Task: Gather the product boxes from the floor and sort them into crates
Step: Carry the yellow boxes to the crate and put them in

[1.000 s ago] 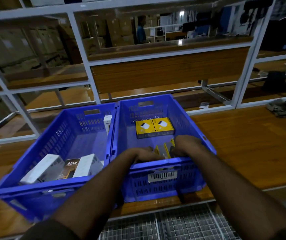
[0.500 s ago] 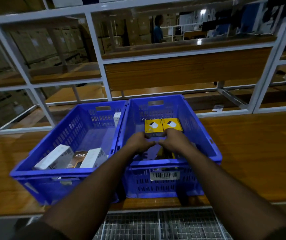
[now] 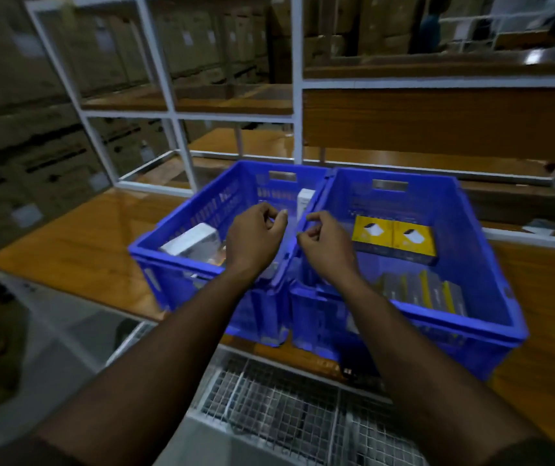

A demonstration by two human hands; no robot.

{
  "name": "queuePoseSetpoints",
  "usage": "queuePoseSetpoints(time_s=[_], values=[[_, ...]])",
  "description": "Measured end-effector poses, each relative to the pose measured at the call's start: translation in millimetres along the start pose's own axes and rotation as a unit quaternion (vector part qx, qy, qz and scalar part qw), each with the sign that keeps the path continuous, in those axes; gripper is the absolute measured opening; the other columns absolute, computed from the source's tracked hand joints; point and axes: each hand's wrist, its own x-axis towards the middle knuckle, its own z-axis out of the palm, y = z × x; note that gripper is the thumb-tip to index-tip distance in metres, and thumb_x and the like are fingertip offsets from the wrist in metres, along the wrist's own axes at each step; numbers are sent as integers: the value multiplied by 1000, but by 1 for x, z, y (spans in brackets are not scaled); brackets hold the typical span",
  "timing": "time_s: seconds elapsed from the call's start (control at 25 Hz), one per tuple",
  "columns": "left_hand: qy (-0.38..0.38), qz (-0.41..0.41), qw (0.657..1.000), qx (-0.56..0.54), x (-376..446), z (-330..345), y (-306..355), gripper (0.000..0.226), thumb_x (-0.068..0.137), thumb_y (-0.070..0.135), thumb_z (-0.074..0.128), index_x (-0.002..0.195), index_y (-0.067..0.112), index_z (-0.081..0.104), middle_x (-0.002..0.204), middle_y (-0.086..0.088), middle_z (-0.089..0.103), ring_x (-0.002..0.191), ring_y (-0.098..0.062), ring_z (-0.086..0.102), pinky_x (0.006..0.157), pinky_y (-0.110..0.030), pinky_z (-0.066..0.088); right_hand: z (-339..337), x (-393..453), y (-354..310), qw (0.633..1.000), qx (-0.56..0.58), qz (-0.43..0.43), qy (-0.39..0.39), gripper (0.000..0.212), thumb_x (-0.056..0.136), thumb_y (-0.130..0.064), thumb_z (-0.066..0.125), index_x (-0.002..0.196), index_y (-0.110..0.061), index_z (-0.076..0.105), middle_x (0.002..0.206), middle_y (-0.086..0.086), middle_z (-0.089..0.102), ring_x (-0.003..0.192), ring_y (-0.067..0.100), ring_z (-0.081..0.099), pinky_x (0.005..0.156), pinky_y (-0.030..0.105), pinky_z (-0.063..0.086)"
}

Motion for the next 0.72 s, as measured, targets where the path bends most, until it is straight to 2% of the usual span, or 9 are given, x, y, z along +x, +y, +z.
queuePoseSetpoints(time_s=[0.08,0.2,0.36,0.44,0.52,0.72], values=[[9,-37,999,12,-7,-21,-23,33,93,47,57,69,25,53,57,7,51,63,-16,56,53,-29,30,18,-5,-19,999,-7,-47,1,28,89,-27,63,115,-19,58,106,5,60,90,23,60,76,38,51],[32,-84,996,29,-22,-59,-59,31,90,46,57,72,21,57,60,7,56,71,-19,63,57,-29,35,50,-20,-54,993,-25,-112,-25,26,86,-26,64,110,-18,61,108,4,57,101,23,56,82,36,49],[59,-142,986,57,-65,-124,-108,28,90,44,58,72,22,56,67,3,62,78,-23,67,60,-29,35,103,-60,-105,987,-6,-134,-90,27,81,-22,66,107,-17,63,103,5,60,96,23,59,76,30,42],[74,-187,978,54,-105,-158,-138,26,90,44,58,73,23,56,76,-1,70,80,-24,67,62,-30,40,137,-93,-130,982,4,-150,-119,28,80,-20,67,107,-16,62,100,5,63,94,23,61,76,31,44],[80,-228,970,40,-154,-187,-169,23,88,45,58,77,24,59,77,0,72,77,-20,69,65,-32,48,170,-134,-150,976,14,-153,-155,30,82,-21,67,110,-14,61,96,3,63,92,21,61,75,30,43],[92,-380,920,42,-307,-264,-258,21,87,48,54,82,28,61,78,6,71,79,-17,68,71,-31,53,269,-275,-191,932,-17,-176,-317,24,84,-27,61,106,-19,60,88,-4,59,87,22,61,69,31,44]])
